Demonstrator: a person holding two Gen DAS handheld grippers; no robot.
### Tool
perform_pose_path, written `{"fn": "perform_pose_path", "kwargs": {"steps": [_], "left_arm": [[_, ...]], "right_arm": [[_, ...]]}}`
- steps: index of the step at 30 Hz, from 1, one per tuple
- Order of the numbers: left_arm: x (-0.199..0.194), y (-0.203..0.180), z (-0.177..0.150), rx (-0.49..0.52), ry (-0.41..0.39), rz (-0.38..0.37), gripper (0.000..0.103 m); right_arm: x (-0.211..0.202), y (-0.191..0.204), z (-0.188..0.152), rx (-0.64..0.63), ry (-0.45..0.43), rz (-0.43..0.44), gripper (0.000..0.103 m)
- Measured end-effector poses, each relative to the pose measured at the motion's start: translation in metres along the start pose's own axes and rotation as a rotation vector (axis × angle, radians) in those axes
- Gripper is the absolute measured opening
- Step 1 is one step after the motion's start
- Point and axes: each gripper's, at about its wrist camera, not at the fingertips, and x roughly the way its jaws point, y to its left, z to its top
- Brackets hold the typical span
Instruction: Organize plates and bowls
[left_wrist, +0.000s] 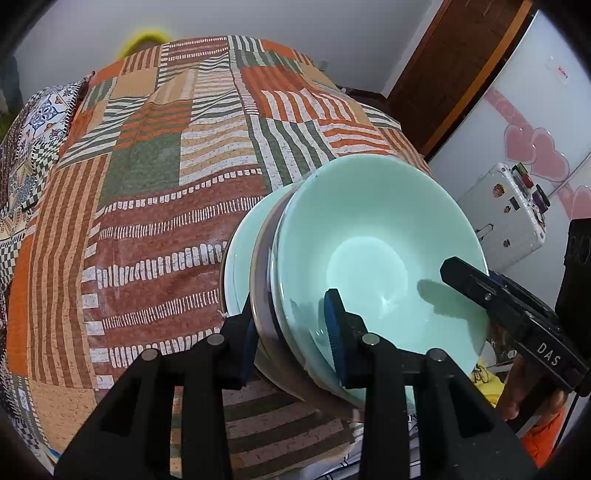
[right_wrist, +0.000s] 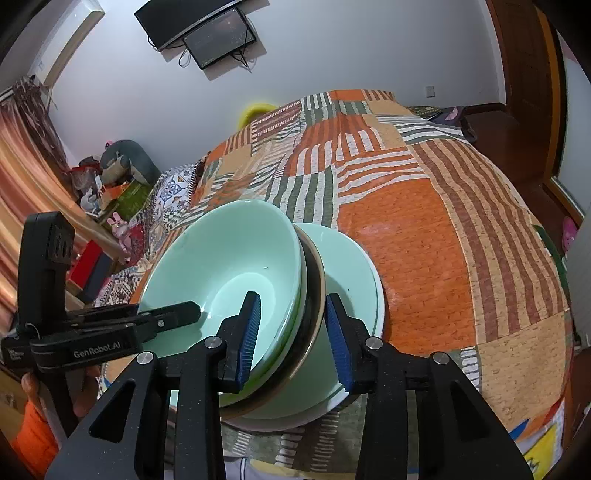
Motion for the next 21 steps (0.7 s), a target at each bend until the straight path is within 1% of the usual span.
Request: {"fn": "perform_pose_path", "kwargs": {"steps": [2,4,6,9,12,14,17,18,21], "left_arm": [[0.0,0.004,-0.001,-0.015,0.0,-0.018,0.033],[-0.003,0.007,-0.002,-0.029,-0.013,-0.008,0.036],[-0.009,0.009,-0.003,-0.033,-0.03,-0.003,0.036],[-0.025,0.01,-0.004,-0.034,-0.081,0.03,0.036],[-0.043,0.011,-0.005,-0.032,-0.135,0.042,0.036],[-0.065,0.007,-0.005,-0.015,-0.199,0.043,0.036],[-0.093,-0.005,-0.004,0.022,-0.295,0.081,0.036],[-0.108,-0.011,-0.004,0.043,-0.345,0.096,0.037],[-0.143,-0.022,-0.005,0.057,-0.459,0.108,0.046]], "right_arm": [[-0.001,0.004,-0.001,-0.01,-0.001,-0.007,0.034],[-0.002,0.005,-0.001,-0.019,-0.002,-0.021,0.034],[-0.004,0.005,0.001,-0.02,-0.007,-0.031,0.036],[-0.012,0.002,0.003,-0.013,-0.027,-0.041,0.043],[-0.021,0.004,0.006,-0.025,-0.049,-0.046,0.043],[-0.032,0.01,0.01,-0.048,-0.08,-0.048,0.043],[-0.047,0.023,0.016,-0.087,-0.128,-0.044,0.043],[-0.054,0.029,0.019,-0.103,-0.15,-0.036,0.043],[-0.075,0.045,0.026,-0.152,-0.216,-0.023,0.043]]}}
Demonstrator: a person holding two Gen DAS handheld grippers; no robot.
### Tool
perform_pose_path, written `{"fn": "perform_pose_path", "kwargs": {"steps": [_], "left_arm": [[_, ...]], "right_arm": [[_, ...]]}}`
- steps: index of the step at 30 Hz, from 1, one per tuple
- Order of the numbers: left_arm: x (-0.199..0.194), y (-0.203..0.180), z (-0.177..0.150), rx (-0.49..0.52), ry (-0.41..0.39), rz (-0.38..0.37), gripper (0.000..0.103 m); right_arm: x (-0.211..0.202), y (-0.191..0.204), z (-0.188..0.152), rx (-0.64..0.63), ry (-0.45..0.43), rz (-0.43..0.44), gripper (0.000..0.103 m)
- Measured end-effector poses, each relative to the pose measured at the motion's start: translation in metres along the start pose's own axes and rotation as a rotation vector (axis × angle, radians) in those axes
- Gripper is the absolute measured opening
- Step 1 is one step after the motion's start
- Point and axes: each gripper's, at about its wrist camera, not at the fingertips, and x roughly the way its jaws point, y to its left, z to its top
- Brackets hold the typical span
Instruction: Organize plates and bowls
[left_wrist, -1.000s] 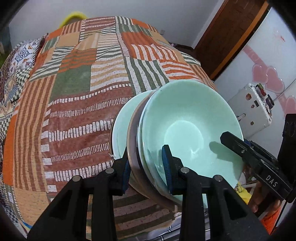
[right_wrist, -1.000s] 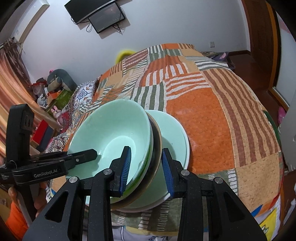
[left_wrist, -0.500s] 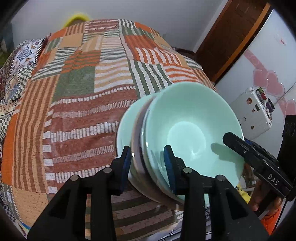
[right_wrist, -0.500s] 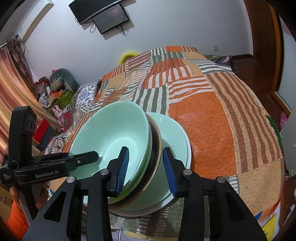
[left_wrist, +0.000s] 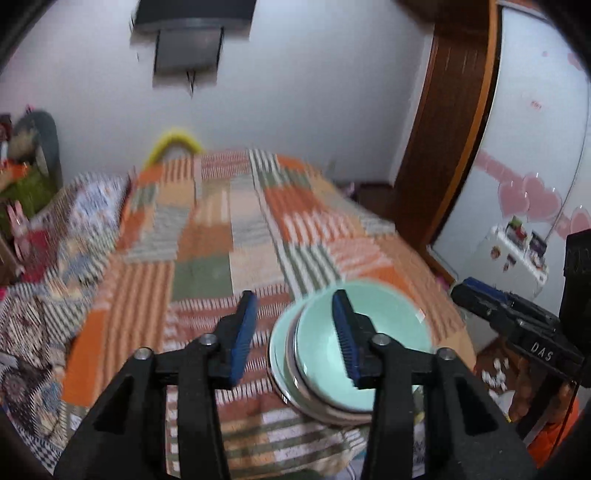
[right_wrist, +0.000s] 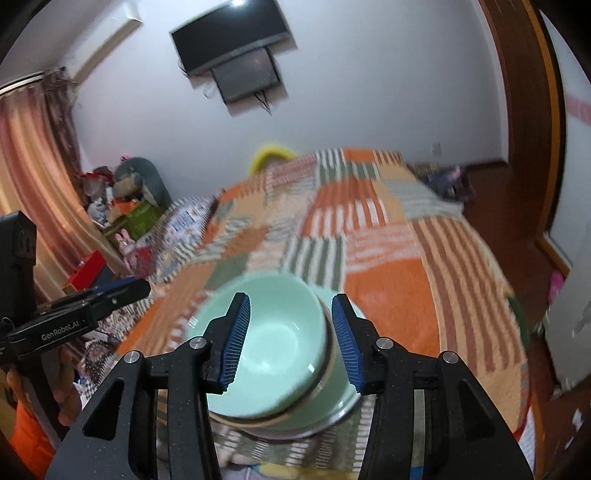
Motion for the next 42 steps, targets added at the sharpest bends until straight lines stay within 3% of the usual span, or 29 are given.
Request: {"fn": "perform_pose_path", "kwargs": {"steps": [7,15,17,22,27,42], "left_arm": [[-0.069,-0.01,0.019,0.021,-0.225,0.053,0.066],[-0.113,-0.019,0.016,0.019,-0.355,0.091,0.099],[-0.12,-0.021,0.014,0.023,-0.373,0.098,0.1],[-0.127,-0.023,0.01,0.026,-0.374,0.102,0.102],[-0.132,-0.027,0.003,0.03,-0.385,0.135,0.102],[-0.137,-0.025,-0.004,0.021,-0.384,0.13,0.102]], "right_arm": [[-0.048,0.029,0.023,-0.099,-0.17,0.02,0.052],[-0.089,0.05,0.031,-0.167,-0.312,0.032,0.069],[-0.094,0.053,0.029,-0.178,-0.349,0.022,0.085],[-0.103,0.058,0.027,-0.196,-0.413,0.006,0.102],[-0.105,0.063,0.026,-0.197,-0.439,0.001,0.103],[-0.107,0.066,0.019,-0.213,-0.435,0.017,0.103]]}}
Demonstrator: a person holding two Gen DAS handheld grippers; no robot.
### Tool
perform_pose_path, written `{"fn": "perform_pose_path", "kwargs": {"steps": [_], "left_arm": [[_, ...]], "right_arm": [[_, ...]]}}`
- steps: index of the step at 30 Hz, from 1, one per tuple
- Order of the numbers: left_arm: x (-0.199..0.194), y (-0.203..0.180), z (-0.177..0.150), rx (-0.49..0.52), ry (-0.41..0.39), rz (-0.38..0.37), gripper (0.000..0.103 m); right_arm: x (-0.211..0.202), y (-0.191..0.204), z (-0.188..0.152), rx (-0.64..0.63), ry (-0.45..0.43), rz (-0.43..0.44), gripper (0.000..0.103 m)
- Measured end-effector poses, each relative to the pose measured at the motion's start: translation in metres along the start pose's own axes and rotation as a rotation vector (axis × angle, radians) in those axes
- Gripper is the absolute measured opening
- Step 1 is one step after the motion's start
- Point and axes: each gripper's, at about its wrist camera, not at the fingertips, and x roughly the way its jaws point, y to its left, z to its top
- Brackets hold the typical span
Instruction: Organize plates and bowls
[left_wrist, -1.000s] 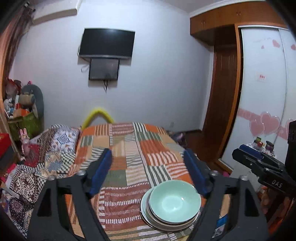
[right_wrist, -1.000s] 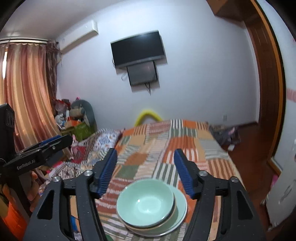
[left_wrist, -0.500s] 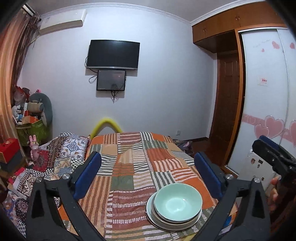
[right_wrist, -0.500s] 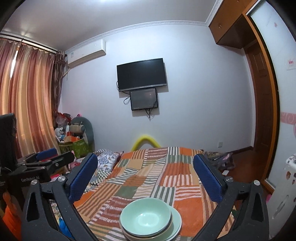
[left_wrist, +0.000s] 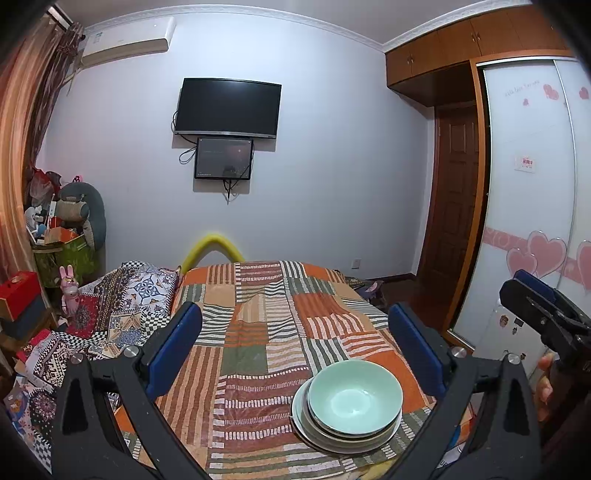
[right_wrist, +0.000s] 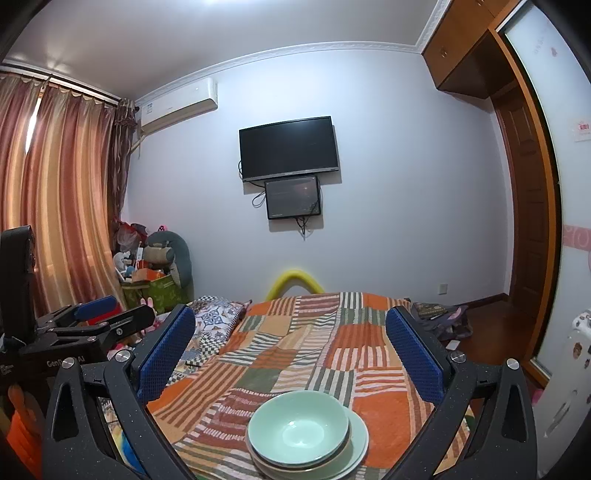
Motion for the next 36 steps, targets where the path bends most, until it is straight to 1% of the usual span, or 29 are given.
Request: {"fn": "perform_pose_path", "kwargs": {"steps": [12,16,36], "left_arm": [[0.0007,-0.0039,0.0,0.012,0.001,0.003,0.102],[0.0022,-0.0043,0.0004,0.007,0.006,-0.009,0.103],[0.0053,-0.0055,-0.001,0.009,0.012,-0.017,0.103]], "right_arm": [[-0.0007,-0.0014,-0.001,0.008,0.001,0.004,0.103],[-0.0007,-0.0017,-0.0017,0.009,0.003,0.005,0.103],[-0.0002,-0.0039,-0.0046,0.018,0.013,0.009,0.103]]}}
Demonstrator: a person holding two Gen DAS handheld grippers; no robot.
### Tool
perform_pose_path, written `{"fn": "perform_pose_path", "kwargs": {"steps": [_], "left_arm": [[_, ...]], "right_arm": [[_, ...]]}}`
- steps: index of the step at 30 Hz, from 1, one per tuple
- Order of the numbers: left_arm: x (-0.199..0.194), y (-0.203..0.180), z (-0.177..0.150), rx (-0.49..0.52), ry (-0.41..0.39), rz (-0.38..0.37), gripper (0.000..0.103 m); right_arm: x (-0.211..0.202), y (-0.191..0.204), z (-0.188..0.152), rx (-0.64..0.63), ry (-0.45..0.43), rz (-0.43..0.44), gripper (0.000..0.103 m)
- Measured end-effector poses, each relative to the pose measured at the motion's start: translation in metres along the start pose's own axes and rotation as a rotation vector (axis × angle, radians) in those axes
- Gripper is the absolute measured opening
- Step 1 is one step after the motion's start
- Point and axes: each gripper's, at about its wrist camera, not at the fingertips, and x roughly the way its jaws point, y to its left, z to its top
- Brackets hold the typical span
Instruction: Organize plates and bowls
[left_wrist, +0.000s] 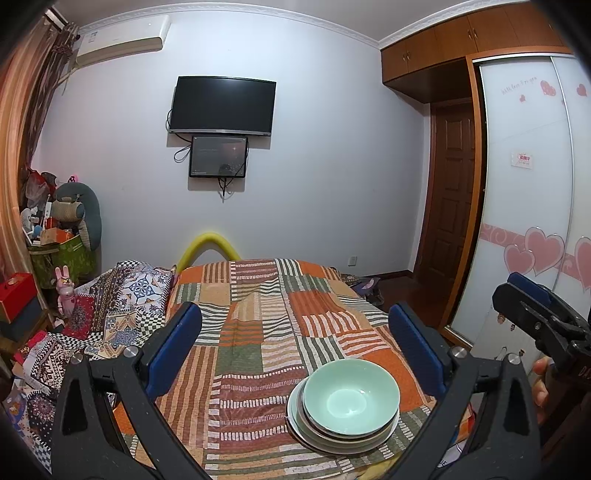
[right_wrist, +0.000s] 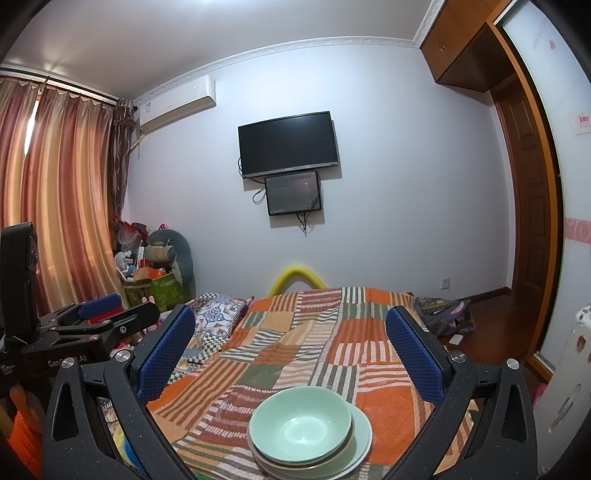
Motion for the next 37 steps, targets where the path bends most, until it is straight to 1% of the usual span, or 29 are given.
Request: {"fn": "perform_pose_path", "kwargs": {"steps": [17,20,24,29,37], "left_arm": [[0.0001,-0.001,-0.0007,0.001,-0.008,-0.005,0.103],[0.0022,-0.0014,-0.0003,0.009,0.007,-0.026,0.103],[0.0019,-0.0012,-0.0012,0.009,0.005,-0.024,0.103],[0.0029,-0.0015,-0.0009,0.004,0.005,-0.02,0.103],[0.0035,0.0044,-0.0001,-0.018,0.008,-0.035,0.103]], "right_arm": [[0.0003,-0.0008,-0.0004,0.001,0.0,-0.004,0.103],[0.0002,-0.0006,0.0,0.002,0.0,-0.005,0.103],[0.0005,0.0,-0.0005,-0.002,0.0,-0.009,0.103],[0.001,0.0008,-0.0015,-0.006,0.001,-0.008,0.103],[0.0023,0.0003,-0.003,-0.004,0.006,-0.006,0.103]]}}
